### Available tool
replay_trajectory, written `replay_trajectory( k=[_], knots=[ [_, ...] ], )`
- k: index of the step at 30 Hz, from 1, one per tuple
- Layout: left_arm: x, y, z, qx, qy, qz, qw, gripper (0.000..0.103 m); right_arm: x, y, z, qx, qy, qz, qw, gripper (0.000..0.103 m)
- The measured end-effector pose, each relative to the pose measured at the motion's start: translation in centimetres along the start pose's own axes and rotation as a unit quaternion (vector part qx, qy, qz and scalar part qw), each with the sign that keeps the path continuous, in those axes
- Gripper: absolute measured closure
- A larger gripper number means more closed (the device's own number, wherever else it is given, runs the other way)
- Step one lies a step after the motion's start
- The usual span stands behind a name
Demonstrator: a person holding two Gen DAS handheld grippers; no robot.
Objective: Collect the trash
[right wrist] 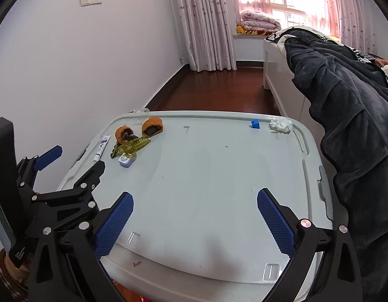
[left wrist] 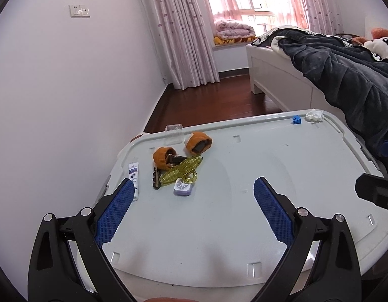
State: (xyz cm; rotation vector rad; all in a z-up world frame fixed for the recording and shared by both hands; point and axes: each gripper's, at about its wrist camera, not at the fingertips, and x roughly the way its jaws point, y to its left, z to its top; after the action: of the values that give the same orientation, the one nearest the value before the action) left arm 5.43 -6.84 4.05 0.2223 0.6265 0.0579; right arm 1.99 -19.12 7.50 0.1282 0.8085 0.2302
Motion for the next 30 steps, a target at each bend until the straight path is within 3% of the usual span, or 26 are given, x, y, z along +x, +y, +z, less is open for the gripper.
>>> replay_trajectory(
  k=[4,11,18,30],
  knots=[
    [-0.3,0.2,0.1,-0.003,-0.010,0.001,0.9999,0.010,0.1,0.0,-0.1,-0.002,0.004,0.001,1.000,0.006],
    [-0.7,-0.2,0.1,-0.002,-0.016,-0.039,0.9991,0.010,0.1,0.0,-0.2,-0.005,0.005,0.000,1.000,0.006],
    [-1.2,-0.5,0.2,0.007,-0.040,-0.015,0.9991,0.010,0.2,0.2,-0.2,-0.010,0.011,-0.001,1.000,0.006],
    [-1.4,-0.4,0.2,0.000,-0.042,-0.040,0.9983,0.010,0.2,0.3,-0.4,-0.015,0.012,0.000,1.000,0.006]
  ],
)
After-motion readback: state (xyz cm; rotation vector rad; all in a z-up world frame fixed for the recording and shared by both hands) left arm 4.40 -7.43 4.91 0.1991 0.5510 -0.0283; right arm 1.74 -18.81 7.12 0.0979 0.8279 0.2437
